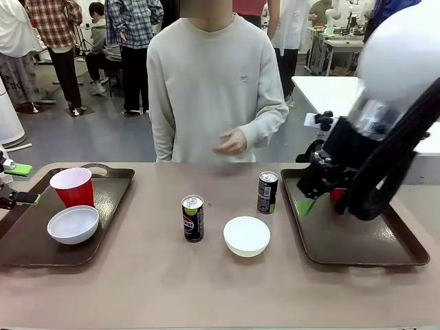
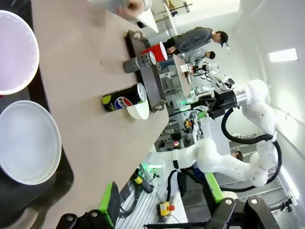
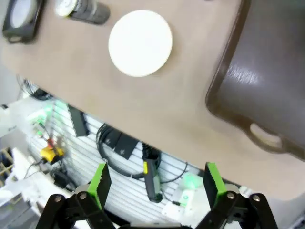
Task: Prepare tableware on both trays.
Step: Pick up a Picnic Bowl from the table and place it on a Handle tray.
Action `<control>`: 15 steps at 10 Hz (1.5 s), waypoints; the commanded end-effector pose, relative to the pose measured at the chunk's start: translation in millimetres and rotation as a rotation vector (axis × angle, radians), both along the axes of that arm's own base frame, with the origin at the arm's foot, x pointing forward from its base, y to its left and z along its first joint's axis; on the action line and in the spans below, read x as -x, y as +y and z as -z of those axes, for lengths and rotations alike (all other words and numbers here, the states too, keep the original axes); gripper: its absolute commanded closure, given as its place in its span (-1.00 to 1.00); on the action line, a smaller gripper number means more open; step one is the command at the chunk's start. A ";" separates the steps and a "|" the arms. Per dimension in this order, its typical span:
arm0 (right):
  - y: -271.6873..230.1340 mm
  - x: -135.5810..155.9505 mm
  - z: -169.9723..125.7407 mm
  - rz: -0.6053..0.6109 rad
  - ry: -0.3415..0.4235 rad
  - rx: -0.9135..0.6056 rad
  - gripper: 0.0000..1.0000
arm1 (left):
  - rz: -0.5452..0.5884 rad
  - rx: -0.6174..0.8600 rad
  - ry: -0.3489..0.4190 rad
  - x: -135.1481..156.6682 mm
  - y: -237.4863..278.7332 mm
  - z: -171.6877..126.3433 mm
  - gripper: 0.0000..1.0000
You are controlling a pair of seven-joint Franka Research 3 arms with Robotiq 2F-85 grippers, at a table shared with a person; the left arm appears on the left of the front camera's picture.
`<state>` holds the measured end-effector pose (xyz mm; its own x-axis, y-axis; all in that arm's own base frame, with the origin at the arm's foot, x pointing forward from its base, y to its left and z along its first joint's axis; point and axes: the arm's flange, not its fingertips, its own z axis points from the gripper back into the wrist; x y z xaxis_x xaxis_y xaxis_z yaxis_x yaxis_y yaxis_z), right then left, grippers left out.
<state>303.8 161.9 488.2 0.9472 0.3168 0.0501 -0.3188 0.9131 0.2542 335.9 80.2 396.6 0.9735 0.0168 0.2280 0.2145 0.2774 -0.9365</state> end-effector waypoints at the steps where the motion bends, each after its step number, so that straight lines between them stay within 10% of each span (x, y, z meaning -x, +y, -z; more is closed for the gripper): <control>1: 21.4 -13.1 -0.3 0.089 -0.060 0.134 -1.00 | -0.002 0.017 -0.028 1.0 -0.1 -0.4 -0.84; 3: 20.4 -8.6 -0.3 0.051 -0.157 0.012 -1.00 | -0.002 0.017 -0.028 1.0 -0.1 -0.4 -0.84; 4: 19.6 -11.4 3.4 0.056 -0.066 0.093 -1.00 | -0.002 0.017 -0.028 1.0 -0.1 -0.4 -0.84; 10: 18.8 -11.8 1.1 0.041 -0.074 0.068 -1.00 | -0.002 0.017 -0.028 1.0 -0.1 -0.4 -0.84; 15: 79.7 -53.8 67.9 0.098 -0.071 0.212 -1.00 | -0.002 0.017 -0.028 1.0 -0.1 -0.4 -0.84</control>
